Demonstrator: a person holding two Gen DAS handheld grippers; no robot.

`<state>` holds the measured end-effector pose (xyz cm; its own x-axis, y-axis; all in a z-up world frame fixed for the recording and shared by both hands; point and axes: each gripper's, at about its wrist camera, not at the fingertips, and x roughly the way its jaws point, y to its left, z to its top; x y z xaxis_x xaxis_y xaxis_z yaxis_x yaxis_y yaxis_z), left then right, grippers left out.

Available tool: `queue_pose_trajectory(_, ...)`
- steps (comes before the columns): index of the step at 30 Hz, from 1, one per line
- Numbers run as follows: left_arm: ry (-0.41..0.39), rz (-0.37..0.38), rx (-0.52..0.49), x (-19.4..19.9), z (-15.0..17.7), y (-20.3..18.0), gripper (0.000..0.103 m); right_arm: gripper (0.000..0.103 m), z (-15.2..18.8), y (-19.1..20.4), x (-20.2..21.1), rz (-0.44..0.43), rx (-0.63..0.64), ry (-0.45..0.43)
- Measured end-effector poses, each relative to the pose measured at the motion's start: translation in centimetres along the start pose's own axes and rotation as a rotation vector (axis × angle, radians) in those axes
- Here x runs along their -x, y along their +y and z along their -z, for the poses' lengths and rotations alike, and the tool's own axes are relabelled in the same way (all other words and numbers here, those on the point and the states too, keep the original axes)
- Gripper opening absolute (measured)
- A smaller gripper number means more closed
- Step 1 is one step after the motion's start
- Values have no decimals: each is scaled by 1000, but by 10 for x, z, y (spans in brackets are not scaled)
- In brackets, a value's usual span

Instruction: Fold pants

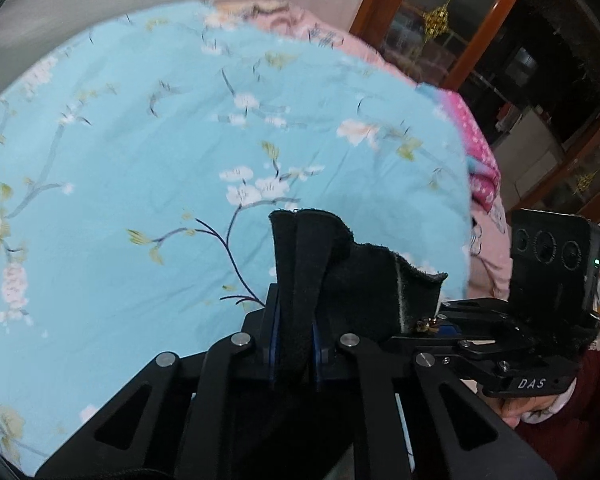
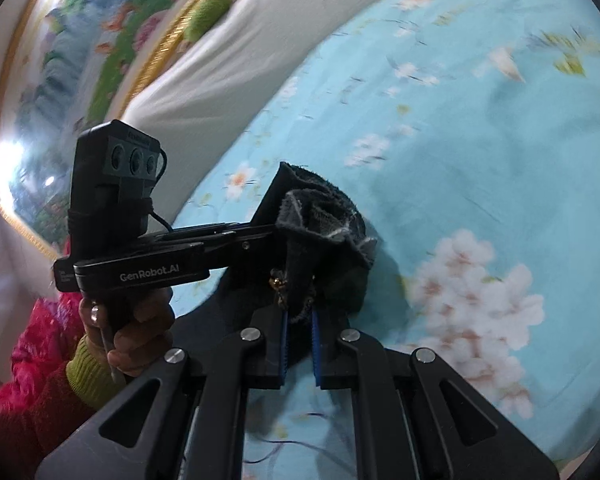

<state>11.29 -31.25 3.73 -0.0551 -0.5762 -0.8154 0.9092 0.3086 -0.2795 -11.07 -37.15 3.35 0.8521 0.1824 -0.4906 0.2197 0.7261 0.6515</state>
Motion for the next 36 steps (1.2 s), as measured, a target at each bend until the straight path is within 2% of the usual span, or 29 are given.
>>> queue_pose_trajectory(5, -110, -18, 27, 58, 16, 3, 11, 10, -6, 30, 4, -117, 58, -7)
queue_pose_trajectory(9, -190, -45, 67, 98, 38, 6, 11, 10, -7, 58, -4, -221, 99, 21)
queue_pose_trajectory(12, -231, -77, 90, 118, 56, 12, 11, 10, -4, 83, -20, -299, 129, 72)
queue_pose_trajectory(17, -306, -104, 166, 155, 101, 34, 11, 10, 7, 117, -48, -352, 189, 146)
queue_pose_trajectory(23, -341, -126, 250, 169, 144, 57, 11, 10, 28, 139, -85, -373, 237, 236)
queue_pose_trajectory(28, -355, -121, 334, 163, 174, 79, 11, 10, 45, 145, -107, -355, 258, 288)
queue_pose_trajectory(36, -324, -167, 461, 150, 213, 103, 10, 11, 63, 150, -138, -308, 289, 367)
